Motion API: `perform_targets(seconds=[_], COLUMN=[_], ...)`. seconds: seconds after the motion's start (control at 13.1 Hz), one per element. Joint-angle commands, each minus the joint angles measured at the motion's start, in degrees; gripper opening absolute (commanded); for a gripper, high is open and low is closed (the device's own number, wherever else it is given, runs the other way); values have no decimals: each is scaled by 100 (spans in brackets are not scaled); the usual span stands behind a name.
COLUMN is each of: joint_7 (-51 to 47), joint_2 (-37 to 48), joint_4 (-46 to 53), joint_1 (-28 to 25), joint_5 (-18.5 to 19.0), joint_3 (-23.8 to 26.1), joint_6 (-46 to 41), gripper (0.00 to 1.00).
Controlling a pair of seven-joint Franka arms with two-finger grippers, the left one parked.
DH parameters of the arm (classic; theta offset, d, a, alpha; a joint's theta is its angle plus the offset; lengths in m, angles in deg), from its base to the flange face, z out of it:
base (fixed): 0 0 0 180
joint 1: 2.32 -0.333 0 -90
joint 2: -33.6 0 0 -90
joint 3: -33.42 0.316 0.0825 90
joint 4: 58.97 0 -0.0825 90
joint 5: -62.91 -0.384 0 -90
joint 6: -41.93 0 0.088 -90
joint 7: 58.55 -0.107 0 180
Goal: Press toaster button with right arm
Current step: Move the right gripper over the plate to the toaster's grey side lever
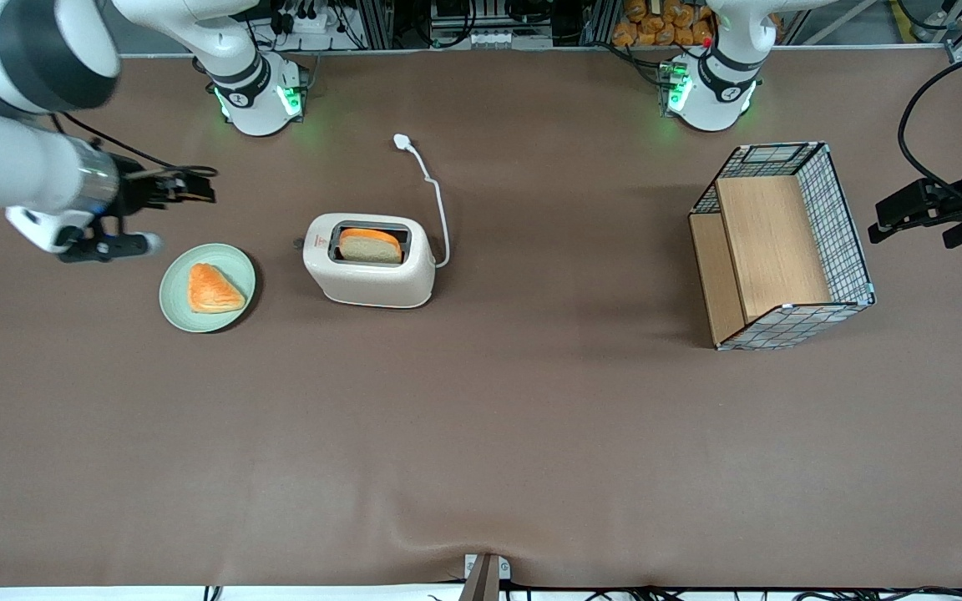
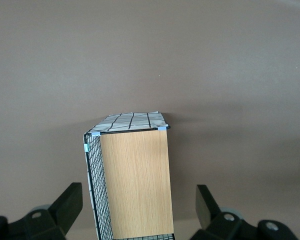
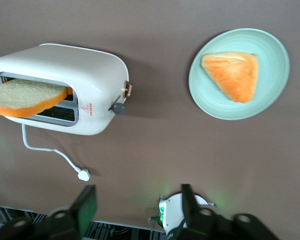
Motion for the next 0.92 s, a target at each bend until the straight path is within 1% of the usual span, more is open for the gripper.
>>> perform_targets(seconds=[0.0,0.08,0.31,0.46,0.61,0.76,0.84], joint_7=[-36,-36,-28,-36,-28,-28,-28], joint_2=[-41,-155,-410,-446,-446,-446,-446], joint_4=[-281,-282,-343,-518,-851,-1133,-1212], joint_1=[-159,-185,-264,-326,-352,-361,-361], joint_5=[-173,-191,-217,-235,-366,-647,-718], joint_3=[-37,-37,-37,-37,-37,-37,-37], joint_6=[279,296,402,656,989,1131,1149], gripper=[12,0,0,0,0,0,0])
